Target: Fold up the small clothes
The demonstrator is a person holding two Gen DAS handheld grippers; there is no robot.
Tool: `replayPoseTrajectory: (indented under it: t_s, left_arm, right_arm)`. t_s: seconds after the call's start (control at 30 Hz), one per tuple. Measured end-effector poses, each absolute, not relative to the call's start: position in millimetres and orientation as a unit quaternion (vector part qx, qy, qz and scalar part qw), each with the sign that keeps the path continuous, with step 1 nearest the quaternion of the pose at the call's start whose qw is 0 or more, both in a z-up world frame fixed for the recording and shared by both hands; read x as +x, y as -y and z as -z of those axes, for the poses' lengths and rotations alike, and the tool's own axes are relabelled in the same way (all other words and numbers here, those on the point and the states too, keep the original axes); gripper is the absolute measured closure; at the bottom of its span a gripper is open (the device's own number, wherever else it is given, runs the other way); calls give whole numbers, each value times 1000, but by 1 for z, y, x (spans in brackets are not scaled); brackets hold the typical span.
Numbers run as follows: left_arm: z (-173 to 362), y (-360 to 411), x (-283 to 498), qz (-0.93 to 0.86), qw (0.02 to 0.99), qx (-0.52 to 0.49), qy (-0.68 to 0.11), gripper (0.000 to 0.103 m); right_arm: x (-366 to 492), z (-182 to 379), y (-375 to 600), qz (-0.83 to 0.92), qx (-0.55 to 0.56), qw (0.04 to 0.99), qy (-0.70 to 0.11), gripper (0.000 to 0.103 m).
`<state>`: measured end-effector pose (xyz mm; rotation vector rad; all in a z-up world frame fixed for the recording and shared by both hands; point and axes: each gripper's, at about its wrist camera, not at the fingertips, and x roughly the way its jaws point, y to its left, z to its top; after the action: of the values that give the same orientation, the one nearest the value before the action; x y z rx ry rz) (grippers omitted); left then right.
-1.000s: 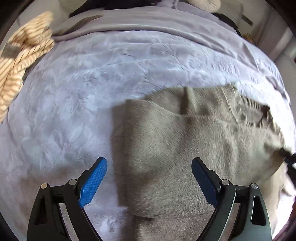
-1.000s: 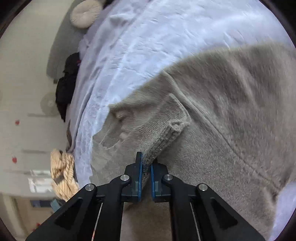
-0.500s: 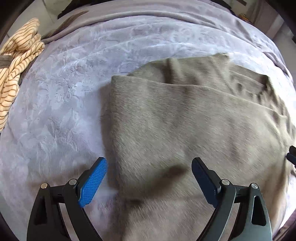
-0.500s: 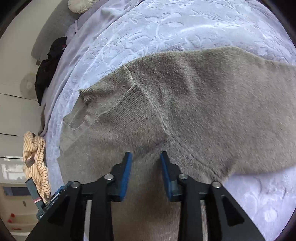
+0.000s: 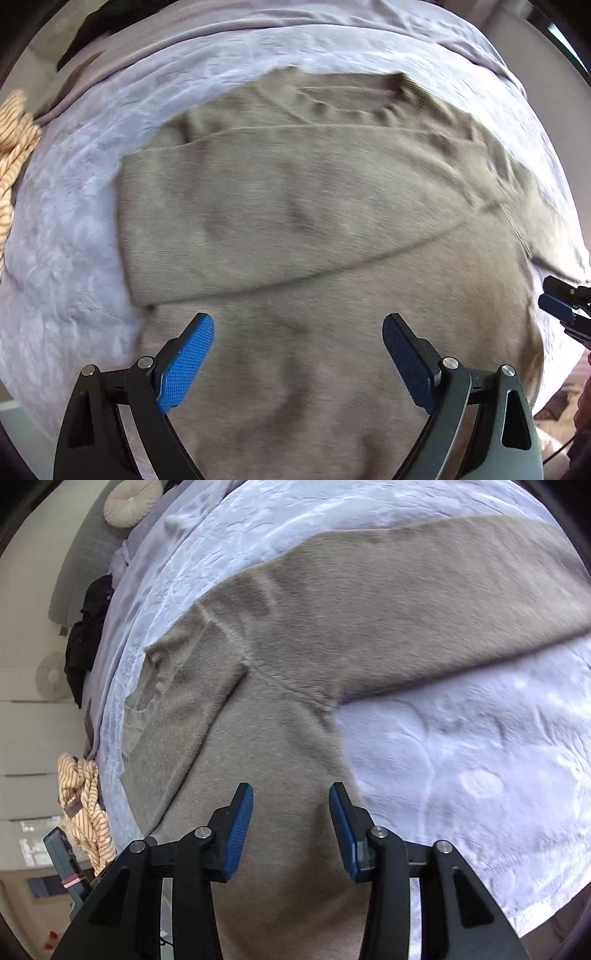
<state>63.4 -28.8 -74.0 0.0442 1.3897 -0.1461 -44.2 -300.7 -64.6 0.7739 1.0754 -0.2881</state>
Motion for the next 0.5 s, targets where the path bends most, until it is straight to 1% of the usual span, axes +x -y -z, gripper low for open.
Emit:
replayPoseTrajectory:
  t_s: [0.23, 0.5]
  left_arm:
    - [77, 80, 60, 90, 755, 47, -648, 10]
    - [84, 150, 55, 119, 743, 79, -654, 10]
  right_arm:
    - [-76, 68, 338, 158, 388, 781, -464, 56]
    - [-110, 60, 407, 195, 438, 780, -402, 55]
